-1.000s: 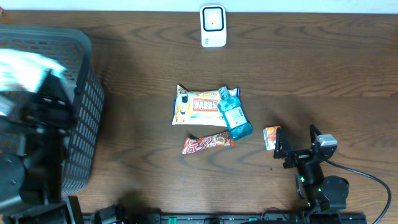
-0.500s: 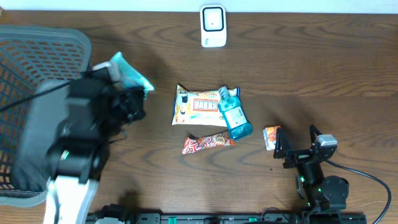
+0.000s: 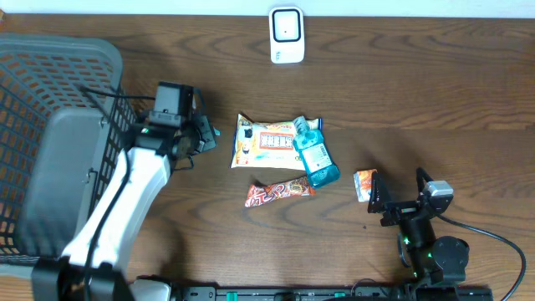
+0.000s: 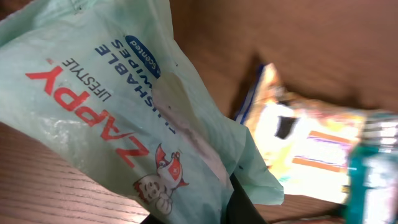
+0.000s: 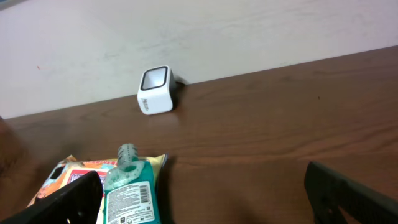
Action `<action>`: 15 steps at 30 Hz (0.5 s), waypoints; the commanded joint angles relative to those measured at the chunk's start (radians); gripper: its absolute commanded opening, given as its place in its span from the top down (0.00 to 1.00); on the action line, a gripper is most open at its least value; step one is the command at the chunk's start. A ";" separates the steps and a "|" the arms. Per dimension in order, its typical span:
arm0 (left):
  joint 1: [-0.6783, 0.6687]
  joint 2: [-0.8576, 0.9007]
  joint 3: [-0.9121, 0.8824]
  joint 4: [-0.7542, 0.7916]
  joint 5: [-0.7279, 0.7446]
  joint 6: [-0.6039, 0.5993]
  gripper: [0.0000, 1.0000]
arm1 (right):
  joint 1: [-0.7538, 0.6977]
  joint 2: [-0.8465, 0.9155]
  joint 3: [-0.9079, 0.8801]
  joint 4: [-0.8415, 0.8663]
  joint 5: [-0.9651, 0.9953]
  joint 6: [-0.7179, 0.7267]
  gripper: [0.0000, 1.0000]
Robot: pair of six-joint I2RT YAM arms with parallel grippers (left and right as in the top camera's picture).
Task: Scan the item barcode
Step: 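Carry the mint wipes pack out and drop it left of the yellow bag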
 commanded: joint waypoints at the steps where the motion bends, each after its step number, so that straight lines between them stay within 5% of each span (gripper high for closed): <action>1: -0.003 0.074 0.000 0.001 -0.024 0.013 0.93 | 0.011 -0.004 -0.002 -0.003 0.004 0.005 0.01; 15: -0.051 0.258 -0.020 0.068 -0.048 -0.002 0.93 | 0.011 -0.004 -0.002 -0.003 0.004 0.005 0.01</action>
